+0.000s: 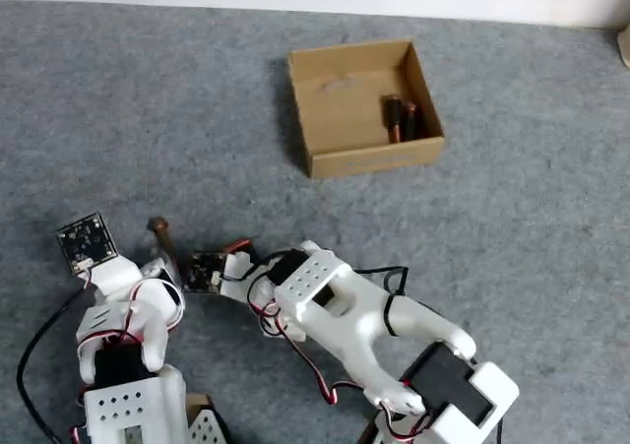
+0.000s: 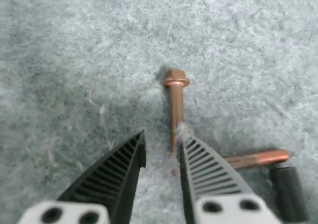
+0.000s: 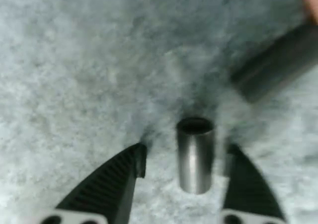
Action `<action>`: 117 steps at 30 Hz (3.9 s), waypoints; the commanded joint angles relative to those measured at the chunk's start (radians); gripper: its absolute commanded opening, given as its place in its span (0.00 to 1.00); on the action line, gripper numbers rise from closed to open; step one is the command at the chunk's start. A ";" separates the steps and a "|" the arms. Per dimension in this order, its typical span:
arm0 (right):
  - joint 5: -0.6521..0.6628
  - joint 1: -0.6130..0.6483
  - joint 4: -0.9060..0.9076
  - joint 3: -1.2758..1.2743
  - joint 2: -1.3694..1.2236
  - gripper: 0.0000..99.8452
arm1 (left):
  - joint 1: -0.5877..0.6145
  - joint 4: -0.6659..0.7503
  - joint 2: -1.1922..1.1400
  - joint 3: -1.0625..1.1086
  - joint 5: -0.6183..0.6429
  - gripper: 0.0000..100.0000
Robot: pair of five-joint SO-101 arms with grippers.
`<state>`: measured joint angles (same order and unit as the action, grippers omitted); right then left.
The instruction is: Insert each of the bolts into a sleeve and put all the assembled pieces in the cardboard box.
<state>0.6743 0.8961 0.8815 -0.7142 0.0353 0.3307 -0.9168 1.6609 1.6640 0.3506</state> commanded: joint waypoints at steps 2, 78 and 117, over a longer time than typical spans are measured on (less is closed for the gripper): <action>-0.037 0.018 -0.050 0.004 -0.013 0.01 | 0.013 0.012 0.010 -0.010 -0.009 0.12; -0.046 -0.124 0.008 -0.059 0.191 0.01 | -0.015 0.206 -1.379 -0.662 0.000 0.12; -0.046 -0.107 0.008 -0.061 0.191 0.01 | -0.051 0.226 -1.379 -0.708 0.038 0.12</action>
<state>0.6345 0.7810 0.8907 -0.7772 0.1826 0.2539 -0.7112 0.2816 0.9582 0.3874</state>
